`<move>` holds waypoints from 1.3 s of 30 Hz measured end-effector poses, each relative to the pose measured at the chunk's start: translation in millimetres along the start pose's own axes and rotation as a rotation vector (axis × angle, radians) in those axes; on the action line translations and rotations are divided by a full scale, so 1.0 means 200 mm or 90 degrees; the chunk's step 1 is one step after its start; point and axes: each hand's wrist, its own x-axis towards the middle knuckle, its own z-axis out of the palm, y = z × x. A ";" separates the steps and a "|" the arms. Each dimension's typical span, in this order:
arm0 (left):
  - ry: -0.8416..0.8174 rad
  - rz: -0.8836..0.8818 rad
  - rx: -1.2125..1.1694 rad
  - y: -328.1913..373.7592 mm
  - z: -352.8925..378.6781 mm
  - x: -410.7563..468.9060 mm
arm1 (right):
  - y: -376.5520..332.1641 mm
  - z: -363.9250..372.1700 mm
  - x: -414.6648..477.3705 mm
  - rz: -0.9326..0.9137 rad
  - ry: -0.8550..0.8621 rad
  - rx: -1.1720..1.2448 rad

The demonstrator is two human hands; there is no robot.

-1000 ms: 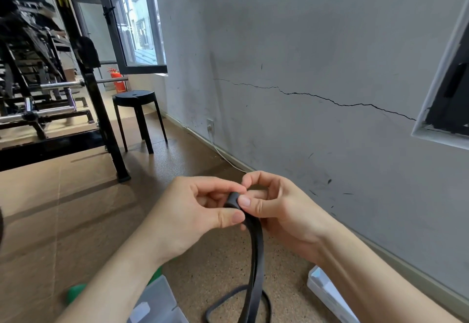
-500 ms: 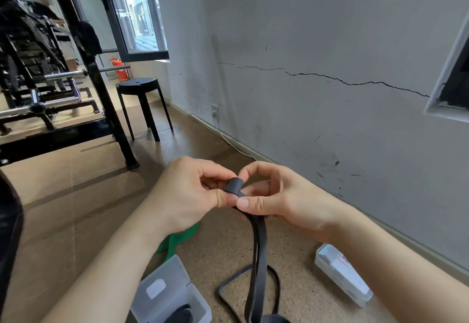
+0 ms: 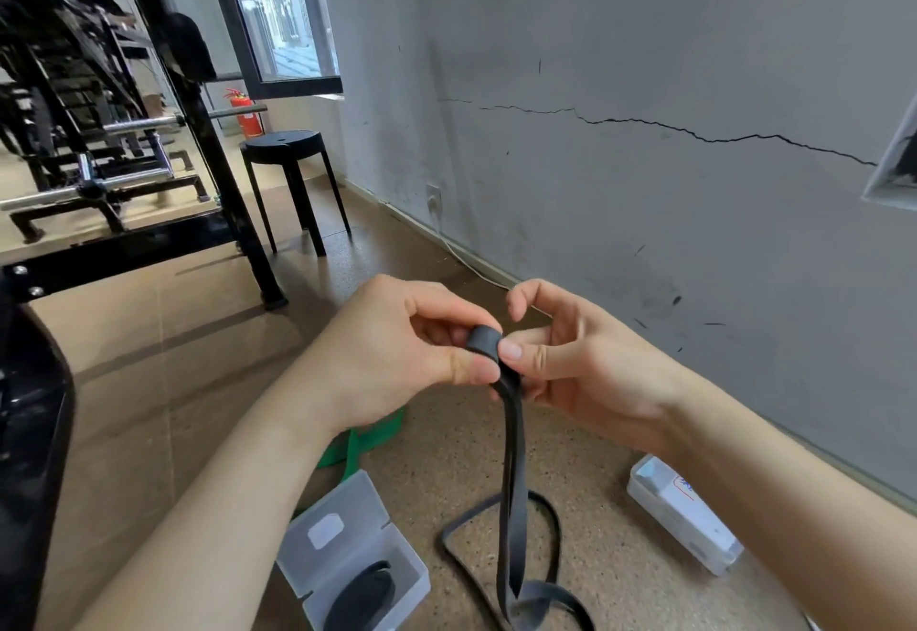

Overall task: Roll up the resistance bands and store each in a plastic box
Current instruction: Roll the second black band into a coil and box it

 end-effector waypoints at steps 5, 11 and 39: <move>-0.009 -0.070 -0.433 -0.05 0.09 0.00 | 0.00 0.03 0.02 -0.049 -0.001 0.092; 0.024 -0.041 -0.462 -0.06 0.13 0.03 | 0.00 0.04 0.04 -0.083 -0.004 0.132; 0.006 -0.013 -0.156 -0.01 0.09 0.00 | -0.02 0.01 0.00 -0.018 0.019 -0.001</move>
